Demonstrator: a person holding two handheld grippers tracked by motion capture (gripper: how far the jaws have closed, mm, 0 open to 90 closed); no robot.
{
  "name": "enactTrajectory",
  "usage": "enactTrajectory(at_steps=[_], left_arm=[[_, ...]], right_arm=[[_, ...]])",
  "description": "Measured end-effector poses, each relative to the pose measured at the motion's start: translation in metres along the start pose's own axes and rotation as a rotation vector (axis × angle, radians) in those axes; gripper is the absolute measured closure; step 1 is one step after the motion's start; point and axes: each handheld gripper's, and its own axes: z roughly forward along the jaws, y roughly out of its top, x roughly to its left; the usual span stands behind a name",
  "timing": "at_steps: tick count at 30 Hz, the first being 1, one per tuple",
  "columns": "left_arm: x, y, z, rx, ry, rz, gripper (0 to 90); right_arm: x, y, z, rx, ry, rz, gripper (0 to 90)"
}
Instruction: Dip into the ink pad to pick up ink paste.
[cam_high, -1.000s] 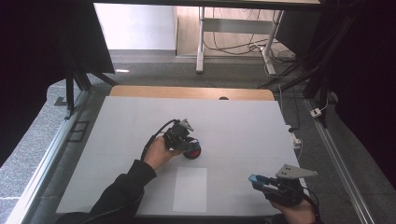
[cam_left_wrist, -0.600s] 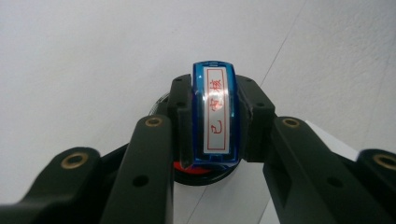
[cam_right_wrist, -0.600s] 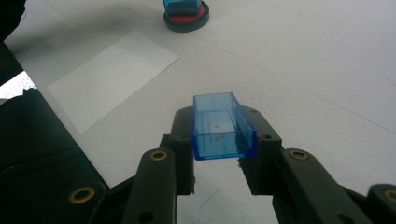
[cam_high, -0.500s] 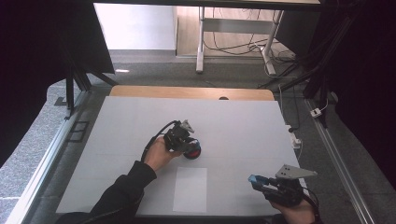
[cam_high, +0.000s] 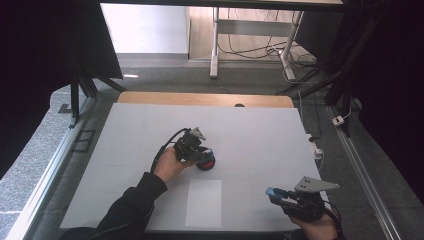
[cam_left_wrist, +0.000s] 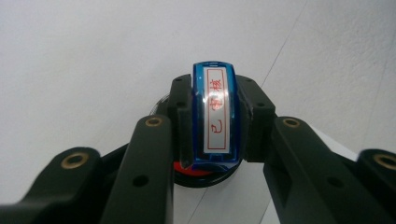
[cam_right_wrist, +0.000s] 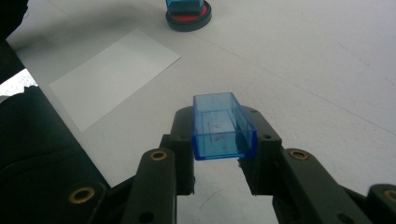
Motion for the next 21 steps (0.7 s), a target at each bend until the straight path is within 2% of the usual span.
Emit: enactTrajectory(at_steps=[15, 21], left_arm=[[-0.0024, 0.002, 0.0001, -0.003, 0.016, 0.02, 70.2], [-0.0073, 0.0043, -0.0029, -0.026, 0.021, 0.04, 70.1]], right_arm=[[-0.001, 0.0, -0.0012, -0.004, -0.008, 0.007, 68.2], [-0.0012, -0.0001, -0.0012, -0.004, -0.009, 0.009, 68.2]])
